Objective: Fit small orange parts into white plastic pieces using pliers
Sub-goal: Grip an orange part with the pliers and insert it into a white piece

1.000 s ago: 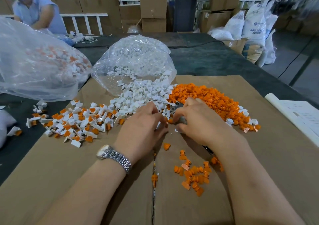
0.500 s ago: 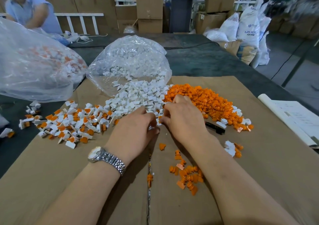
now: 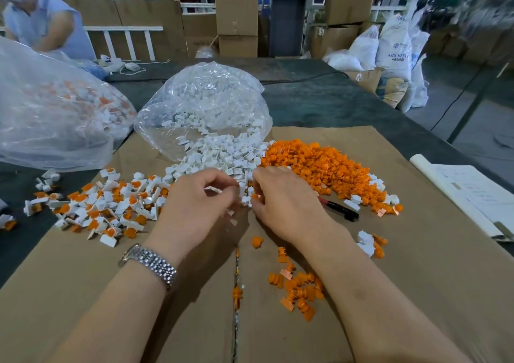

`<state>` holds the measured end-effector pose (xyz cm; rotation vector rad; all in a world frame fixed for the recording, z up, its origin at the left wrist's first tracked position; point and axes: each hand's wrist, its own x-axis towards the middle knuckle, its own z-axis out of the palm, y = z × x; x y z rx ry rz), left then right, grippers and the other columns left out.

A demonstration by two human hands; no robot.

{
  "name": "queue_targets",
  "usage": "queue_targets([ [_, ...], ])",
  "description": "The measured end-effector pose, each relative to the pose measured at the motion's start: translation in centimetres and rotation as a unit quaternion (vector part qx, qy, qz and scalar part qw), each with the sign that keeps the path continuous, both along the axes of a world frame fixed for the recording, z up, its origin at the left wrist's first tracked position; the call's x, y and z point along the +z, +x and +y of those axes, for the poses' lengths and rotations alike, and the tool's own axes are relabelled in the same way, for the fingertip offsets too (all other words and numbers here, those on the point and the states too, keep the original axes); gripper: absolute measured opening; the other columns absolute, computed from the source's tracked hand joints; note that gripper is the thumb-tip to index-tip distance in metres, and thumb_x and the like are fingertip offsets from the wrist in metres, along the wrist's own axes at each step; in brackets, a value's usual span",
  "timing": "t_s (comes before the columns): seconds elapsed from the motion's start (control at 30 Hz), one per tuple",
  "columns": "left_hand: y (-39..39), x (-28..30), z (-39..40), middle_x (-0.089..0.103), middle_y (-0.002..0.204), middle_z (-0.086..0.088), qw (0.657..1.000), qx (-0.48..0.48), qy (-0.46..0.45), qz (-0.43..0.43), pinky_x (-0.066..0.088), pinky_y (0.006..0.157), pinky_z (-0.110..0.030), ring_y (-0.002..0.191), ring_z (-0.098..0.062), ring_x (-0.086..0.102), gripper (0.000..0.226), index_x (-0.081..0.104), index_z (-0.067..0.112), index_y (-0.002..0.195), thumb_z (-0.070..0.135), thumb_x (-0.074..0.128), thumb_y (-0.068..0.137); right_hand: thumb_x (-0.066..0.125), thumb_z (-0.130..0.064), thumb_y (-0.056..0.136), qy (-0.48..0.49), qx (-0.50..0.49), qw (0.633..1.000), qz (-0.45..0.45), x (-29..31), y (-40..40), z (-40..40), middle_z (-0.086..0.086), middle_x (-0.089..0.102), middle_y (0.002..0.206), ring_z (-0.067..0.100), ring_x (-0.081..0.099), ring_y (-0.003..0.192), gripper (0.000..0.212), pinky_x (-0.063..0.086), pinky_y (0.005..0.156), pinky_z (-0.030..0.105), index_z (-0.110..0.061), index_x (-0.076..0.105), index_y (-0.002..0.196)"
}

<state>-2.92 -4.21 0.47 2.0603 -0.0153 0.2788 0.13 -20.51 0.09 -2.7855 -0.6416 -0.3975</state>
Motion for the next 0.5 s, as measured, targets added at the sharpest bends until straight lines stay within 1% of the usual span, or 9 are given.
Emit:
queue_targets([
  [0.03,0.0,0.1,0.2,0.077,0.079,0.008,0.999,-0.012,-0.048,0.018,0.051,0.056,-0.013,0.065,-0.008,0.072,0.006,0.076,0.024,0.086,0.019,0.077,0.088,0.065,-0.021,0.092,0.019,0.007,1.0,0.008,0.1,-0.1,0.0,-0.004,0.046,0.089,0.02,0.046,0.091,0.028,0.027,0.068,0.028,-0.021,0.037,0.091],
  [0.07,0.0,0.1,0.3,0.078,0.079,0.005,0.997,-0.02,-0.074,0.028,0.05,0.056,-0.012,0.067,-0.009,0.073,0.005,0.076,0.022,0.087,0.02,0.081,0.086,0.065,-0.015,0.091,0.041,0.012,0.999,0.015,0.3,-0.2,0.0,-0.003,0.045,0.087,0.02,0.044,0.085,0.029,0.026,0.066,0.029,-0.021,0.036,0.09],
  [0.17,0.1,0.1,0.4,0.078,0.077,-0.001,0.993,-0.031,-0.107,0.045,0.051,0.057,-0.012,0.067,-0.012,0.074,0.011,0.075,0.017,0.09,0.017,0.083,0.083,0.061,-0.007,0.088,0.11,0.027,0.993,0.033,0.7,-0.3,-0.1,-0.001,0.05,0.083,0.02,0.044,0.076,0.023,0.027,0.062,0.031,-0.017,0.041,0.087],
  [0.23,0.2,0.1,0.4,0.078,0.08,-0.007,0.985,-0.045,-0.154,0.066,0.057,0.062,-0.019,0.074,-0.018,0.076,0.012,0.074,0.013,0.095,0.01,0.08,0.085,0.062,-0.009,0.091,0.165,0.033,0.984,0.057,0.8,-0.3,-0.2,-0.001,0.053,0.079,0.019,0.051,0.074,0.017,0.035,0.06,0.034,-0.016,0.046,0.089],
  [0.27,0.3,0.1,0.4,0.078,0.084,-0.011,0.977,-0.05,-0.19,0.08,0.061,0.068,-0.024,0.079,-0.023,0.077,0.015,0.073,0.01,0.098,0.007,0.079,0.085,0.063,-0.011,0.093,0.193,0.032,0.978,0.073,0.9,-0.3,-0.2,-0.002,0.055,0.079,0.018,0.054,0.074,0.015,0.041,0.061,0.035,-0.016,0.049,0.091],
  [0.3,0.3,0.2,0.5,0.078,0.088,-0.015,0.966,-0.055,-0.235,0.094,0.063,0.074,-0.029,0.083,-0.027,0.077,0.019,0.072,0.006,0.101,0.005,0.078,0.083,0.064,-0.013,0.094,0.221,0.031,0.971,0.089,1.0,-0.4,-0.2,-0.003,0.057,0.08,0.016,0.056,0.074,0.014,0.046,0.063,0.034,-0.016,0.051,0.093],
  [0.33,0.3,0.3,0.5,0.077,0.093,-0.019,0.95,-0.06,-0.288,0.105,0.064,0.077,-0.03,0.086,-0.03,0.077,0.025,0.071,0.001,0.103,0.004,0.078,0.079,0.065,-0.014,0.095,0.247,0.029,0.963,0.103,1.2,-0.3,-0.3,-0.003,0.059,0.082,0.014,0.057,0.075,0.012,0.048,0.066,0.032,-0.017,0.053,0.095],
  [0.4,0.4,0.5,0.7,0.076,0.1,-0.023,0.91,-0.07,-0.39,0.12,0.063,0.075,-0.028,0.091,-0.033,0.077,0.033,0.069,-0.006,0.103,0.001,0.077,0.071,0.067,-0.017,0.095,0.298,0.029,0.946,0.126,1.5,-0.2,-0.6,-0.005,0.063,0.088,0.011,0.061,0.078,0.01,0.053,0.07,0.028,-0.019,0.058,0.096],
  [0.5,0.5,0.7,1.0,0.075,0.1,-0.024,0.861,-0.09,-0.483,0.132,0.061,0.072,-0.025,0.098,-0.036,0.075,0.024,0.075,-0.005,0.096,-0.007,0.074,0.072,0.075,-0.019,0.091,0.394,0.048,0.905,0.153,2.0,-0.2,-1.2,-0.004,0.07,0.085,0.011,0.066,0.075,0.007,0.055,0.069,0.024,-0.02,0.07,0.096],
])
